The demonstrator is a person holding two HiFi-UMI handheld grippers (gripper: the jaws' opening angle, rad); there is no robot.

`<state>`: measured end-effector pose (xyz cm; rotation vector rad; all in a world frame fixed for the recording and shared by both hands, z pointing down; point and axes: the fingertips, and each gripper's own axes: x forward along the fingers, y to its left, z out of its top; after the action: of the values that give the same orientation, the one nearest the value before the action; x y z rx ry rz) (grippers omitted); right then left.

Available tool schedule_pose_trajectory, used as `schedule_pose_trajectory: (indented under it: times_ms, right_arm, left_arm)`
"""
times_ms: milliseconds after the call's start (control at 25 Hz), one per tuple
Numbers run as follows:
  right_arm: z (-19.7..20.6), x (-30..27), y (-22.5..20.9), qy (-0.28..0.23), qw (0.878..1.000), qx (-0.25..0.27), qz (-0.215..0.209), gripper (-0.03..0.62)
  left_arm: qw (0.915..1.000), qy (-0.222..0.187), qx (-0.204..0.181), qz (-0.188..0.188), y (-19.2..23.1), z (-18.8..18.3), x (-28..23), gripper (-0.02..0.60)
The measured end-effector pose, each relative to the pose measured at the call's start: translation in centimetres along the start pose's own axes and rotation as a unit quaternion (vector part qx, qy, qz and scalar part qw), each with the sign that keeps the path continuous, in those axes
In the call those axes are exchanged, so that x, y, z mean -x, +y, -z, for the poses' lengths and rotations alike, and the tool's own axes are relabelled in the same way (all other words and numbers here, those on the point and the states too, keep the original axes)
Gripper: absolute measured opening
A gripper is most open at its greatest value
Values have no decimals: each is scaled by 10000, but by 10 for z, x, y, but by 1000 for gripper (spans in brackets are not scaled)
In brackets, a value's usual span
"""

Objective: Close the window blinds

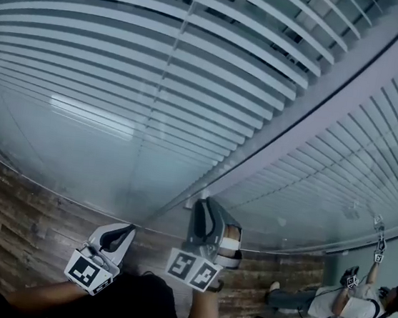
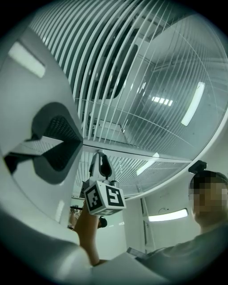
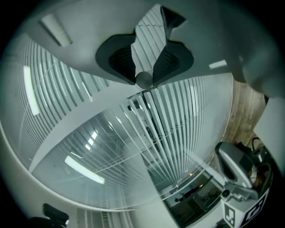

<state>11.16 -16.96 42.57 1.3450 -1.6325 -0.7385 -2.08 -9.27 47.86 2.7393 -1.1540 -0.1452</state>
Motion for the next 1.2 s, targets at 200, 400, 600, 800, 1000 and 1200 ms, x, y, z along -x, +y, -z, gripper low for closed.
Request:
schedule_pose_trajectory:
  times_ms: [200,400,600,800,1000,1200]
  right_arm:
    - [-3,4,-13,-212,9978,-625,27,129]
    - [-10,13,-24,-966,9554,-2790,-21,158]
    - [-3,12,-24,-1072,8960,-4309,-78,164]
    - [1,8,-3,-940,8507,-5170,-113,164]
    - [2,7,-23,-892,8499,-5193,-89,150]
    - [7,3,-23,-863,8551,-5113,-22,127]
  left_arm:
    - [10000,-19,14,-60,-1,-13,-3,-2]
    - [9999,-37,67,-153,3,-13,-2,-2]
    - [9999,-66,86,-32,-6,-14,-6,-2]
    - [9999,-115,79,-74,2,-2,10,-2]
    - [9998,-108,110,-102,-4,-18,2,-2]
    - [9999,-69,76,-137,1,-14,3,-2]
